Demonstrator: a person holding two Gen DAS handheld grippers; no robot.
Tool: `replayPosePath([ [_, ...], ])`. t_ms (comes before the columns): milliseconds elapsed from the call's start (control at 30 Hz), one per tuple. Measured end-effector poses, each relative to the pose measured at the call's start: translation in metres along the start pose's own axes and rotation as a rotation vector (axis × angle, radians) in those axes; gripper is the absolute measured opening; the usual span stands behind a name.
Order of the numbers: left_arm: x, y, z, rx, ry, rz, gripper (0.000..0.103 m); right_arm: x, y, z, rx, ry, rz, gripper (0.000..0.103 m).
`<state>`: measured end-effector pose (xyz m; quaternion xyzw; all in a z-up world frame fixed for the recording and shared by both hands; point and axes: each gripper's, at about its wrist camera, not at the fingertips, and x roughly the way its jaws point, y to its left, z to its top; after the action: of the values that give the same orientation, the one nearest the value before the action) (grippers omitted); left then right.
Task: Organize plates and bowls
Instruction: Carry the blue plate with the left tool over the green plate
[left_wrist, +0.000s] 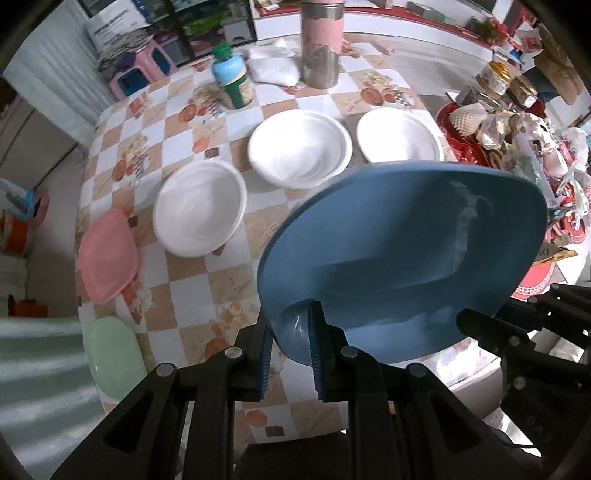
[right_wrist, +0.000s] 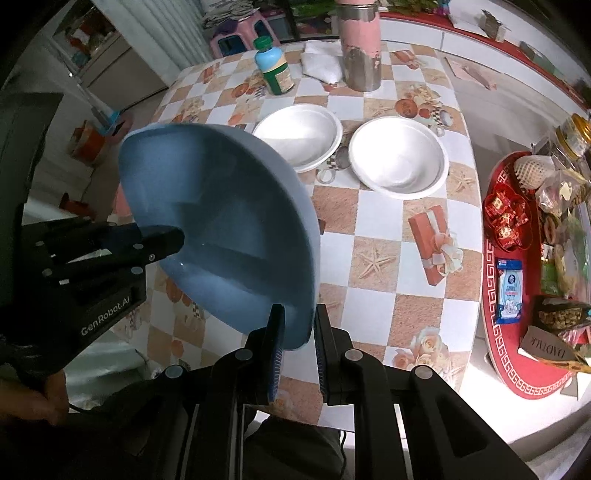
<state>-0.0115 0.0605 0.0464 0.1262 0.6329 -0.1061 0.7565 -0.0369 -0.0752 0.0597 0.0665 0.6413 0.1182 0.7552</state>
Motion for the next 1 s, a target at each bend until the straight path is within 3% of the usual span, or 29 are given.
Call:
replayPosePath([
  [233, -0.001, 0.025, -0.009, -0.065, 0.019, 0.003, 0.020, 0.014, 0.022, -0.002, -0.059, 0.041, 0.049, 0.019],
  [367, -0.008, 0.026, 0.002, -0.007, -0.021, -0.008, 0.020, 0.009, 0.032, 0.005, -0.088, 0.018, 0.020, 0.019],
  [500, -0.014, 0.040, 0.008, 0.044, -0.051, -0.015, 0.020, 0.004, 0.030, 0.018, -0.018, -0.016, 0.001, 0.019],
  [800, -0.014, 0.095, -0.001, 0.006, -0.058, -0.076, 0.020, 0.007, 0.071, 0.036, 0.048, -0.053, 0.003, 0.019],
  [1000, -0.008, 0.119, -0.011, -0.015, -0.030, -0.114, 0.020, 0.020, 0.090, 0.042, 0.098, -0.010, 0.035, 0.018],
])
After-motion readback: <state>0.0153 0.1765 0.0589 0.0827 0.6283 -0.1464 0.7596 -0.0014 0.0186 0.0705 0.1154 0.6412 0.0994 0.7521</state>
